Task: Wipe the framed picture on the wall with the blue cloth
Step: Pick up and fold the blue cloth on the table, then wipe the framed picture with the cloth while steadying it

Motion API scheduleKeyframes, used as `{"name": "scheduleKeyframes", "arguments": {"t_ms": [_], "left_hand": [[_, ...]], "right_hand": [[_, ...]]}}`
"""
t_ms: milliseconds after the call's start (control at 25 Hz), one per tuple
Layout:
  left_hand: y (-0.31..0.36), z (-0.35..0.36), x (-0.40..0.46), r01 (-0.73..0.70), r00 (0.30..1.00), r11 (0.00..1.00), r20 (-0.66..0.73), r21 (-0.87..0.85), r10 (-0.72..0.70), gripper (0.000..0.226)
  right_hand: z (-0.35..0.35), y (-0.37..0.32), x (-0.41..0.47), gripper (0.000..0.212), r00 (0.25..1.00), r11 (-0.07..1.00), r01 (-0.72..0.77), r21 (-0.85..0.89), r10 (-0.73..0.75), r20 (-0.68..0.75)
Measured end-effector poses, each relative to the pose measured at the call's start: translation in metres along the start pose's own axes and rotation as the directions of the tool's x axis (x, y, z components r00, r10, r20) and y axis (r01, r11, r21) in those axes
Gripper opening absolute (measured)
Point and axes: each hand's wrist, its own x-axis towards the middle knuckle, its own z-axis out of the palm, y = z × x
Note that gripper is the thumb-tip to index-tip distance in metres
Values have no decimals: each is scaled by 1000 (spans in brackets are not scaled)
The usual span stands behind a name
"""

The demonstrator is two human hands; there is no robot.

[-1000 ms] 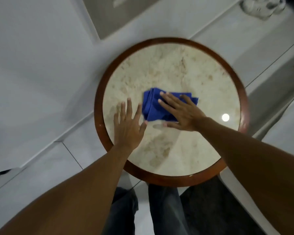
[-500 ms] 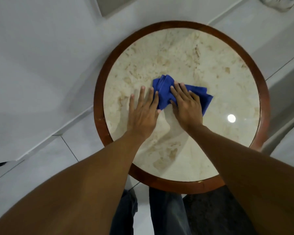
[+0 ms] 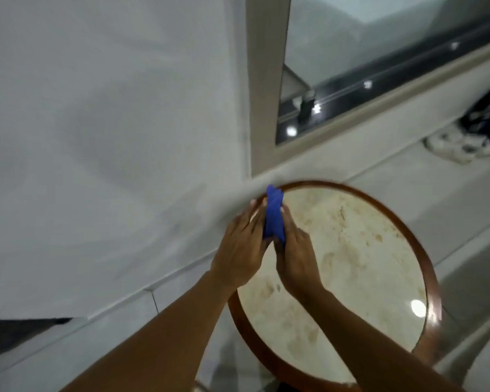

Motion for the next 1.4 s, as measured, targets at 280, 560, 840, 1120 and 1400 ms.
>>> {"name": "scheduleKeyframes", "arguments": {"t_ms": [280,560,840,1120,1400], "left_hand": [[18,-272,-10,-228,931,910,-195,347,308,59],[50,-555,2,-30,786,641,-379,767,489,66],[28,-695,8,440,684,591,-678,676,267,74],[-26,-691,20,452,662,494,-651,742,372,79],[-33,-689,22,482,606,459,-662,746,441,79]], "right_hand": [[-58,-213,64,69,922,931,364,-32,-365,-130],[-131,-444,198,64,664,806,532,-258,-587,-464],[-160,-569,290,70,692,827,359,-433,-547,-471],[-123,-543,302,82,716,827,352,-439,-540,-443],[-240,-691,354,99,539,801,446,-399,-597,-594]]}}
